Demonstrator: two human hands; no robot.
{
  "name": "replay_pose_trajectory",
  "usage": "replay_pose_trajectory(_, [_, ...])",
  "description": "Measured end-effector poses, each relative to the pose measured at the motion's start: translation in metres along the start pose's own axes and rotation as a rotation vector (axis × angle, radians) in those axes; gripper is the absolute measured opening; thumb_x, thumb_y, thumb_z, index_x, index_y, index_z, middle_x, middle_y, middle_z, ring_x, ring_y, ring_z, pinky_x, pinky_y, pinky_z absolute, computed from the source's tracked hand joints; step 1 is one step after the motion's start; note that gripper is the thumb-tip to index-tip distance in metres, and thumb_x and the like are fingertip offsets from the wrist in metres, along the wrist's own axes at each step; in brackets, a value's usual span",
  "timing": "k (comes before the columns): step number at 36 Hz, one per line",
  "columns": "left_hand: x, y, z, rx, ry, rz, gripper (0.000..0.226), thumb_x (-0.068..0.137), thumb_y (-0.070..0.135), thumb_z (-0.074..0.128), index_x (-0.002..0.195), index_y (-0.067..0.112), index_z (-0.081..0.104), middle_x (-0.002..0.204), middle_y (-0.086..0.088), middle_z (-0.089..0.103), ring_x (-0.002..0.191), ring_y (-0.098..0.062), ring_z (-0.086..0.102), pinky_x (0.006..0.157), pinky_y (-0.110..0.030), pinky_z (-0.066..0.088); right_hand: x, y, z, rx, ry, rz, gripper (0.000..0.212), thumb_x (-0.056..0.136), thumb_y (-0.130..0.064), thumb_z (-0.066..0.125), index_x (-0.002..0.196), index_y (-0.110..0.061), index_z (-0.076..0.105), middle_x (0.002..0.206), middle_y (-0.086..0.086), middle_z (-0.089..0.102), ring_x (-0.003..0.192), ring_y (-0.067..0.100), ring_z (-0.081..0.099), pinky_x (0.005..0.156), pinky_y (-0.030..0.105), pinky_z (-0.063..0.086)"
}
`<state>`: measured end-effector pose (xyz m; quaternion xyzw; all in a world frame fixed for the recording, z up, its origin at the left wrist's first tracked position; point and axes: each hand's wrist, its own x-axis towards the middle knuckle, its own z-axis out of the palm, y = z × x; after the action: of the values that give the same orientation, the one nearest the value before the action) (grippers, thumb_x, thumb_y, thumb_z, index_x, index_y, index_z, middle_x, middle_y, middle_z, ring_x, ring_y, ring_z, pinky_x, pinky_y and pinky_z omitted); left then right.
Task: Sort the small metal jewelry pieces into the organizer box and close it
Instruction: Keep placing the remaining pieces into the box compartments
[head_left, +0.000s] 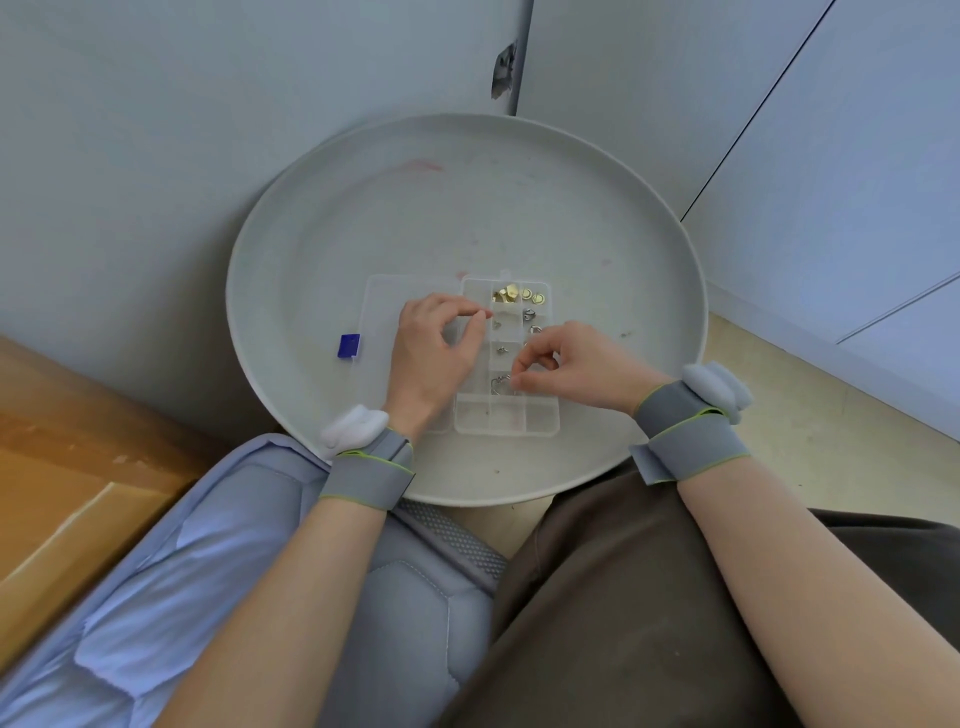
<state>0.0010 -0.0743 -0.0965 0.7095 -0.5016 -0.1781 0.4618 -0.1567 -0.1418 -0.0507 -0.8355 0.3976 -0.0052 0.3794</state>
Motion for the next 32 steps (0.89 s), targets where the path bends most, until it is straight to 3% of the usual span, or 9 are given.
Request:
replay_pose_trajectory(3, [0.001,0.000,0.000,0.006,0.002,0.008,0.017,0.086,0.026,0.055,0.090,0.021,0.071,0.096,0.008,0.066,0.102,-0.014,0.049,0.087,-0.010,0.031,0.002,0.000,0.000,-0.018,0.049,0.004,0.005,0.078,-0.028,0.070,0.078,-0.024,0.072,0.063,-0.001,0.041,0.058,0.011,0.038,0.058,0.025,0.034])
replay_pose_trajectory(5, [0.001,0.000,0.001,0.005,0.004,0.009,0.016,0.087,0.025,0.056,0.090,0.021,0.071,0.096,0.007,0.066,0.103,-0.015,0.049,0.088,-0.015,0.033,0.002,0.001,0.000,-0.004,0.080,0.005,0.002,0.077,-0.027,0.070,0.077,-0.025,0.071,0.059,-0.003,0.041,0.055,0.008,0.037,0.056,0.019,0.034])
replay_pose_trajectory(10, [0.001,-0.001,0.001,0.008,0.011,0.011,0.016,0.086,0.026,0.055,0.091,0.022,0.070,0.096,0.006,0.066,0.102,-0.015,0.050,0.086,-0.005,0.029,0.002,0.004,-0.004,0.051,0.211,0.003,0.002,0.077,-0.023,0.071,0.078,-0.021,0.071,0.055,-0.007,0.044,0.049,-0.001,0.042,0.053,0.009,0.035])
replay_pose_trajectory(16, [0.000,-0.001,0.002,0.001,-0.007,0.024,0.018,0.085,0.027,0.053,0.091,0.022,0.070,0.098,0.005,0.066,0.103,-0.014,0.050,0.089,-0.012,0.033,0.002,0.023,-0.019,0.105,0.409,0.095,0.004,0.079,-0.020,0.068,0.080,-0.023,0.070,0.058,-0.007,0.051,0.048,-0.005,0.045,0.052,0.006,0.035])
replay_pose_trajectory(19, [0.000,-0.002,0.002,0.006,-0.013,0.033,0.017,0.087,0.025,0.055,0.093,0.021,0.070,0.101,0.006,0.066,0.106,-0.012,0.050,0.091,-0.008,0.031,-0.002,0.034,-0.029,0.110,0.501,0.164,0.005,0.079,-0.018,0.067,0.081,-0.022,0.070,0.060,-0.008,0.051,0.049,-0.007,0.046,0.052,0.003,0.036])
replay_pose_trajectory(23, [0.000,-0.003,0.004,0.025,-0.020,0.051,0.015,0.088,0.019,0.058,0.098,0.021,0.070,0.106,0.005,0.066,0.110,-0.013,0.050,0.094,-0.005,0.028,-0.008,0.047,-0.035,0.061,0.545,0.237,0.005,0.079,-0.019,0.067,0.083,-0.021,0.071,0.065,-0.004,0.055,0.053,0.000,0.048,0.052,0.001,0.035])
replay_pose_trajectory(26, [0.000,-0.004,0.004,0.051,-0.021,0.068,0.017,0.089,0.019,0.059,0.102,0.020,0.069,0.110,0.005,0.065,0.112,-0.011,0.049,0.094,-0.002,0.024,-0.009,0.052,-0.035,0.013,0.540,0.253,0.006,0.079,-0.021,0.067,0.084,-0.022,0.070,0.073,-0.004,0.060,0.058,0.002,0.047,0.052,0.004,0.033])
replay_pose_trajectory(29, [0.000,-0.005,0.004,0.061,-0.027,0.075,0.018,0.089,0.018,0.059,0.104,0.019,0.069,0.113,0.004,0.064,0.113,-0.011,0.049,0.095,-0.001,0.022,-0.007,0.052,-0.032,0.008,0.492,0.224,0.006,0.079,-0.022,0.069,0.084,-0.023,0.071,0.078,-0.006,0.062,0.062,0.003,0.047,0.063,0.019,0.036])
replay_pose_trajectory(32, [0.000,-0.005,0.003,0.066,-0.034,0.072,0.019,0.089,0.019,0.059,0.105,0.020,0.069,0.114,0.005,0.063,0.114,-0.011,0.048,0.095,0.000,0.023,-0.004,0.051,-0.026,0.008,0.414,0.183,0.009,0.079,-0.024,0.070,0.087,-0.024,0.071,0.081,-0.005,0.064,0.073,0.011,0.047,0.072,0.025,0.038])
